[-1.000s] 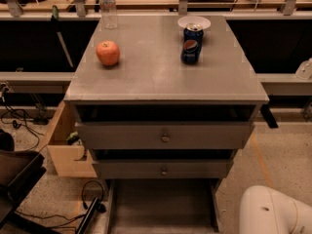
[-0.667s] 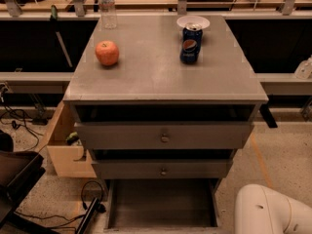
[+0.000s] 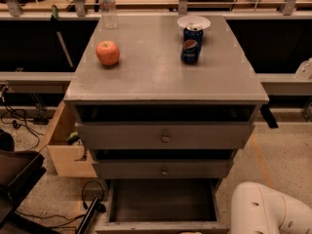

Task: Close bottom drawer

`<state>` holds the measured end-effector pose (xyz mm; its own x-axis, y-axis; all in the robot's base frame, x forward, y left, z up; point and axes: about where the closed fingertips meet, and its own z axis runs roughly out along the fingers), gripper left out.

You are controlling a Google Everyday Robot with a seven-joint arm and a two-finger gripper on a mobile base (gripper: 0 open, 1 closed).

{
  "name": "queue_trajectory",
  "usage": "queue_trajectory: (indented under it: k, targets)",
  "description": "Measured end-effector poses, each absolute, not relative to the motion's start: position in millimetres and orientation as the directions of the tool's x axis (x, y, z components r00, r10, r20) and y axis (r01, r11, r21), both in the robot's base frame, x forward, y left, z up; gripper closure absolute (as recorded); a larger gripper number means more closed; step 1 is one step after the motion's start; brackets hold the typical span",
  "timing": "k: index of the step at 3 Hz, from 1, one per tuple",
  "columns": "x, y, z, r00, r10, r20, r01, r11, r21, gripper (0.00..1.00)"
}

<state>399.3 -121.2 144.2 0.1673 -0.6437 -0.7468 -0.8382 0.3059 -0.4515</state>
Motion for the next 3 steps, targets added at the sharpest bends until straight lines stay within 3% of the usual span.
queue_trajectory:
  k: [1, 3]
  targets:
    - [397, -121, 144, 0.168, -0.644, -0.747, -0.838, 0.306, -0.452, 1.0]
    - [471, -91, 152, 0.205, -0.617, -0.76, -0.821, 0.314, -0.477, 1.0]
